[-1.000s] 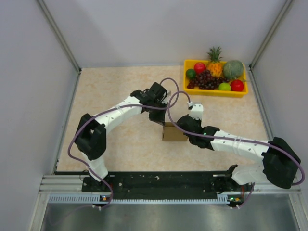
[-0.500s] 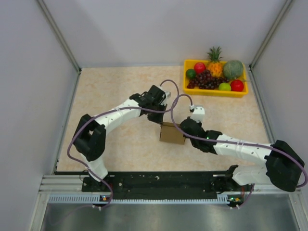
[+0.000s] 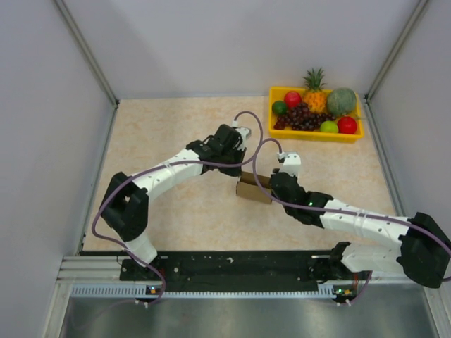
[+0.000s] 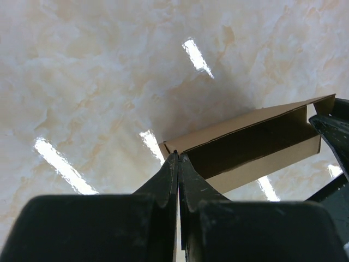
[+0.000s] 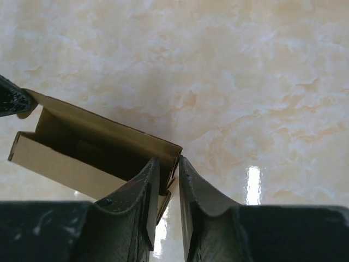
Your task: Fold the paper box
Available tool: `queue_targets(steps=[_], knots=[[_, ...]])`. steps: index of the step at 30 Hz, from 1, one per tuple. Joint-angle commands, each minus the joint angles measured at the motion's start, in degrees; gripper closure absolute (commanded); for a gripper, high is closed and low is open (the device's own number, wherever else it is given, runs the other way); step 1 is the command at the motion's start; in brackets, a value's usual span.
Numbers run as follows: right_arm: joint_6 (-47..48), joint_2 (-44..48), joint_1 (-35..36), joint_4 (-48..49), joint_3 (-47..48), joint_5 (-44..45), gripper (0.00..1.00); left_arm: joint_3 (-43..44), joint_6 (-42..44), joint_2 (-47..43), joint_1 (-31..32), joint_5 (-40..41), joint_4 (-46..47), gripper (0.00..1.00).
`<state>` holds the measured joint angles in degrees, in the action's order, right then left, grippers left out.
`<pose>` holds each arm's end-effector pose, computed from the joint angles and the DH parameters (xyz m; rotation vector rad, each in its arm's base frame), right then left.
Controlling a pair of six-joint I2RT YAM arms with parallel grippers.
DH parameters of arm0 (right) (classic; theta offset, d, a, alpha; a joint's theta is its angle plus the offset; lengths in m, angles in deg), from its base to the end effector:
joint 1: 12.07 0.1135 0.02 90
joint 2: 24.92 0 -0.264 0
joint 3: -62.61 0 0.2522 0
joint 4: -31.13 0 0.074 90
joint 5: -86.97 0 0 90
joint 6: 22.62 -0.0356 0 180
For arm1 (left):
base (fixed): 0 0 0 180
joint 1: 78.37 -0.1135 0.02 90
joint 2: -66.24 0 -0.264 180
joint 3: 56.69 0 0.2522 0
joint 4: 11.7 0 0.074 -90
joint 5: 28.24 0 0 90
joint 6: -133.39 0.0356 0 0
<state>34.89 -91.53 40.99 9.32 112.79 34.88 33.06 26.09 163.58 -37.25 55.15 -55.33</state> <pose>0.1601 0.1765 0.2213 -0.0300 2.0847 0.1591 0.2777 -0.2479 0.2568 0.5763 2.4817 -0.5659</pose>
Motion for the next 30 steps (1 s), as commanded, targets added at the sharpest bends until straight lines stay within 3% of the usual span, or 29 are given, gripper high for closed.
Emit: queue_targets(steps=[1, 4, 6, 7, 11, 16, 21, 27, 30], knots=[[0.5, 3.3, -1.5, 1.0, 3.2, -6.2, 0.78, -1.1, 2.1, -3.7, 0.5, 1.5, 6.6, 1.0], [0.9, 5.5, -2.0, -1.3, 4.6, -9.1, 0.72, -2.8, 2.7, -4.4, 0.6, 1.8, 8.7, 1.0], [2.2, 7.1, -2.3, -2.8, 4.8, -12.1, 0.61, -3.1, 3.1, -4.6, 0.6, 1.6, 8.6, 1.0], [3.4, 8.6, -2.6, -3.5, 4.6, -14.4, 0.5, -3.1, 3.1, -4.6, 0.6, 1.3, 8.4, 1.0], [5.2, 11.1, -6.4, -5.3, 2.8, -23.6, 0.36, -3.6, 2.4, -4.8, 0.6, -0.3, 7.5, 1.0], [5.9, 12.0, -8.3, -6.0, 1.3, -27.5, 0.34, -8.0, 2.1, -8.5, 0.7, -2.0, 8.8, 1.0], [4.1, 14.0, -9.4, -6.1, 1.5, -27.0, 0.34, -11.3, 2.9, -13.2, 0.8, -6.7, 10.6, 0.83], [-8.0, 18.9, -15.5, -6.4, -2.8, -27.4, 0.35, -11.7, 3.6, -15.1, 1.4, -15.4, 13.5, 0.8], [-9.0, 21.6, -18.2, -7.0, -5.0, -29.5, 0.35, -11.4, 2.9, -15.6, 1.5, -18.4, 13.9, 0.76]])
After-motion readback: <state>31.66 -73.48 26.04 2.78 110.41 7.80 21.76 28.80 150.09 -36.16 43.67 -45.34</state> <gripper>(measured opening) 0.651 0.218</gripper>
